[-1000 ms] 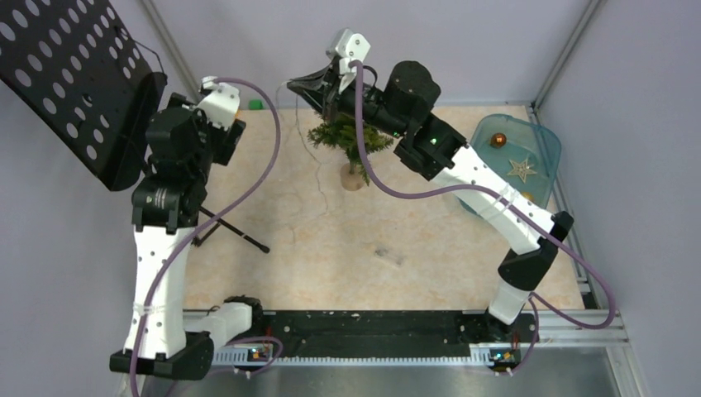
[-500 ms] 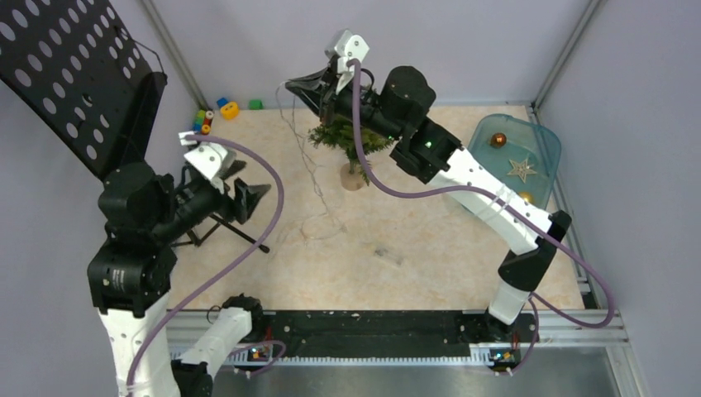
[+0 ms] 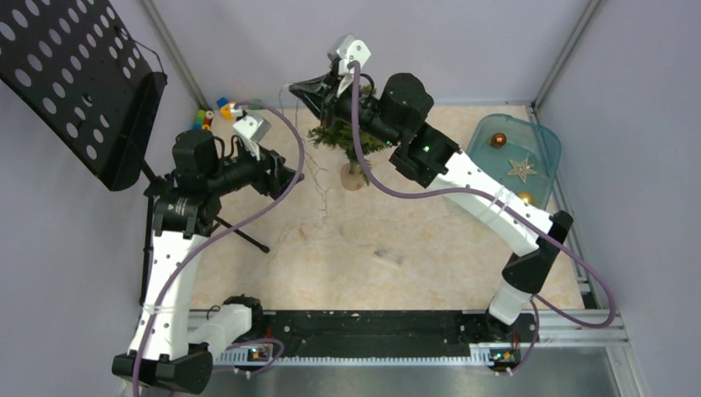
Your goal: Decorate the small christmas tree
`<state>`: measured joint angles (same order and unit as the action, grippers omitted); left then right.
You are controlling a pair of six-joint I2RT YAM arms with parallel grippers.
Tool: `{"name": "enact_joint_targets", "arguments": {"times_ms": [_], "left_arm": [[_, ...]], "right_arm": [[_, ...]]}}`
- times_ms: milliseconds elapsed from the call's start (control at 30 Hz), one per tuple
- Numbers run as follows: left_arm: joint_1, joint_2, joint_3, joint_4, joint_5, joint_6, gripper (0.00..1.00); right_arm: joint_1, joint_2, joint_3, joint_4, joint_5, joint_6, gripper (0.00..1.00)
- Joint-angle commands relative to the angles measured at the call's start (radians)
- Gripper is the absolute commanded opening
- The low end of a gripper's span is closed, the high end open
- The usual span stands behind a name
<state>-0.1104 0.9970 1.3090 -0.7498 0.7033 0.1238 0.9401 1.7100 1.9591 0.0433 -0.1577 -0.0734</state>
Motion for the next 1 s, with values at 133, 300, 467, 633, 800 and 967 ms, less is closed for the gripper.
{"name": "enact_joint_targets", "arguments": {"times_ms": [133, 300, 467, 633, 800, 967], "left_arm": [[-0.005, 0.071, 0.019, 0.276, 0.017, -0.176, 0.52], [-0.005, 0.068, -0.014, 0.338, -0.066, -0.153, 0.45], [-0.005, 0.078, -0.037, 0.394, 0.049, -0.203, 0.48], [-0.003, 0.062, -0.043, 0.299, 0.153, -0.092, 0.49], [-0.003, 0.033, -0.076, 0.323, 0.218, -0.033, 0.57], [-0.007, 0.074, -0.084, 0.436, 0.21, -0.161, 0.55]], "right_arm": [[0.009, -0.085, -0.027, 0.051, 0.002, 0.009, 0.0], [0.008, -0.107, -0.048, 0.068, -0.016, 0.016, 0.0], [0.009, -0.122, -0.067, 0.091, -0.02, 0.027, 0.0], [0.008, -0.131, -0.073, 0.082, -0.01, 0.014, 0.0], [0.009, -0.143, -0.082, 0.077, -0.006, 0.001, 0.0], [0.009, -0.166, -0.114, 0.1, -0.019, 0.01, 0.0]]}}
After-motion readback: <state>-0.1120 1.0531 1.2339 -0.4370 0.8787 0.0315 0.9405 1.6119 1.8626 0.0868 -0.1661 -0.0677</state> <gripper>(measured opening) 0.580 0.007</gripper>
